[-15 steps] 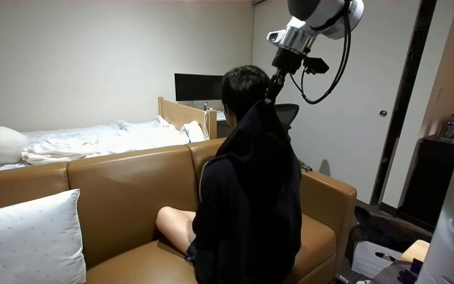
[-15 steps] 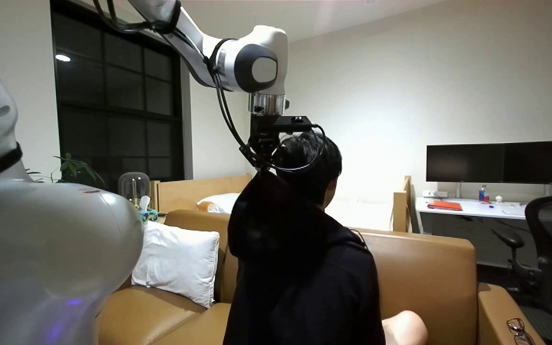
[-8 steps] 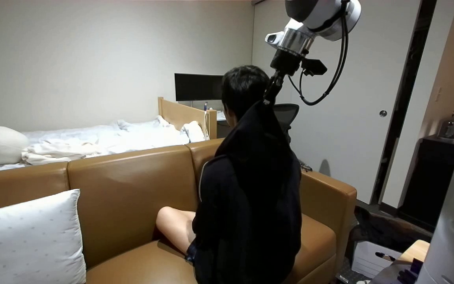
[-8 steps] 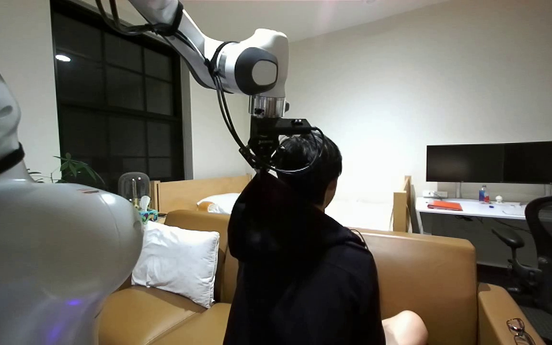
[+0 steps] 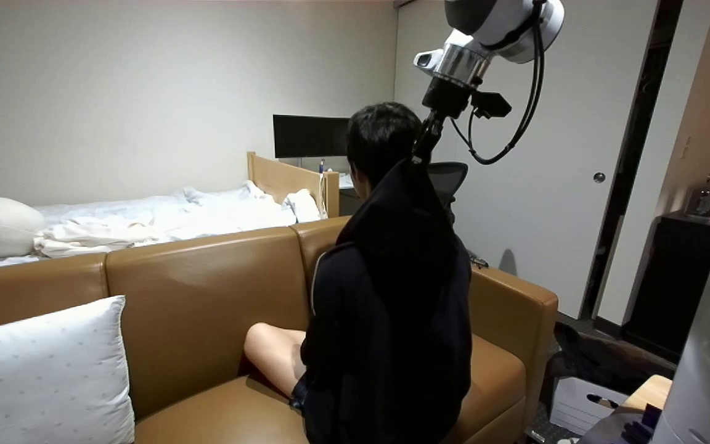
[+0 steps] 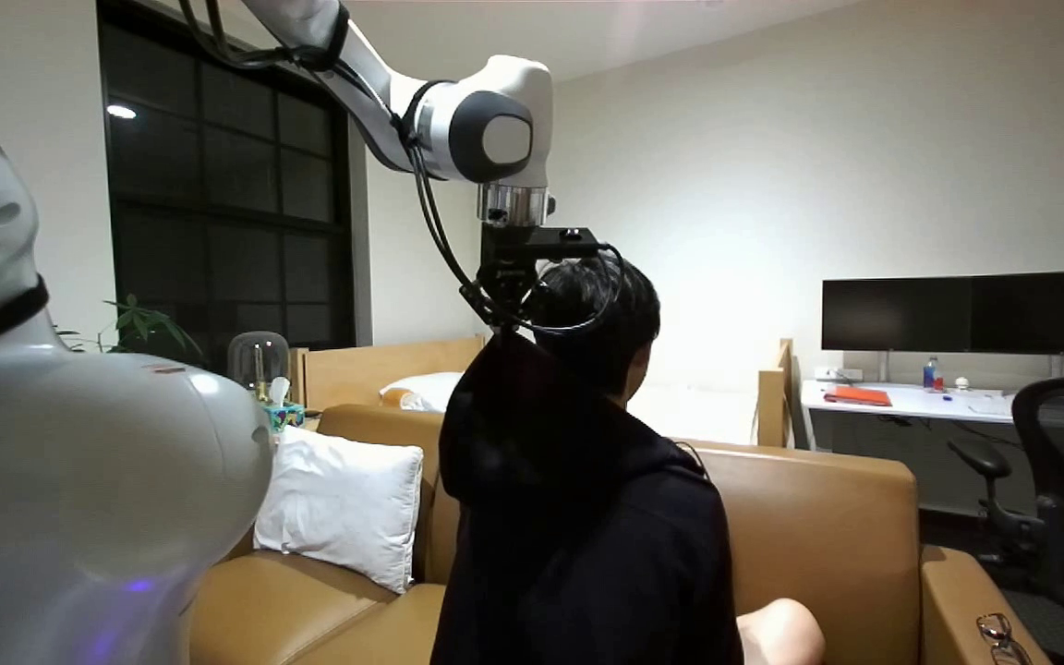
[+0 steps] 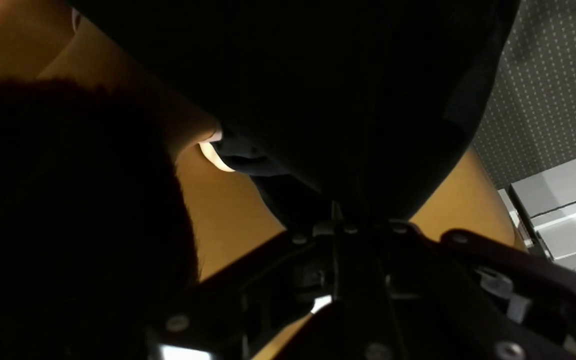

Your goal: Put the hood over his head

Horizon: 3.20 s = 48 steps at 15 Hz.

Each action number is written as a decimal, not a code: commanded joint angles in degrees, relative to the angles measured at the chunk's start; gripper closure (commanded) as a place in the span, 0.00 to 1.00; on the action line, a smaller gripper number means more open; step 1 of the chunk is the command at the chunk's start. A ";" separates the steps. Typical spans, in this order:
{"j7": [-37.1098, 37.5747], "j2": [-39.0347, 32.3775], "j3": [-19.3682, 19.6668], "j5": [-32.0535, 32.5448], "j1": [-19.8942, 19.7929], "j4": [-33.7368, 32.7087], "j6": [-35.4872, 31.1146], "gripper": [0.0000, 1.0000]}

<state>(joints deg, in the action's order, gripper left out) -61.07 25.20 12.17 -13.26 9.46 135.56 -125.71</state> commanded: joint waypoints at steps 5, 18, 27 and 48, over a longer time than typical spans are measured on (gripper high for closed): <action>0.84 2.80 -1.27 0.77 -3.98 0.09 -0.61 0.99; 0.29 -3.75 2.85 -1.20 -5.51 -13.73 5.42 0.99; -0.42 -7.18 1.78 -0.92 -6.50 -16.97 6.81 0.96; 0.03 -6.64 1.25 -0.77 -7.65 -22.80 9.49 0.99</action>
<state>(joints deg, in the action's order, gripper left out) -61.04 18.56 14.02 -13.52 3.14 116.08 -118.49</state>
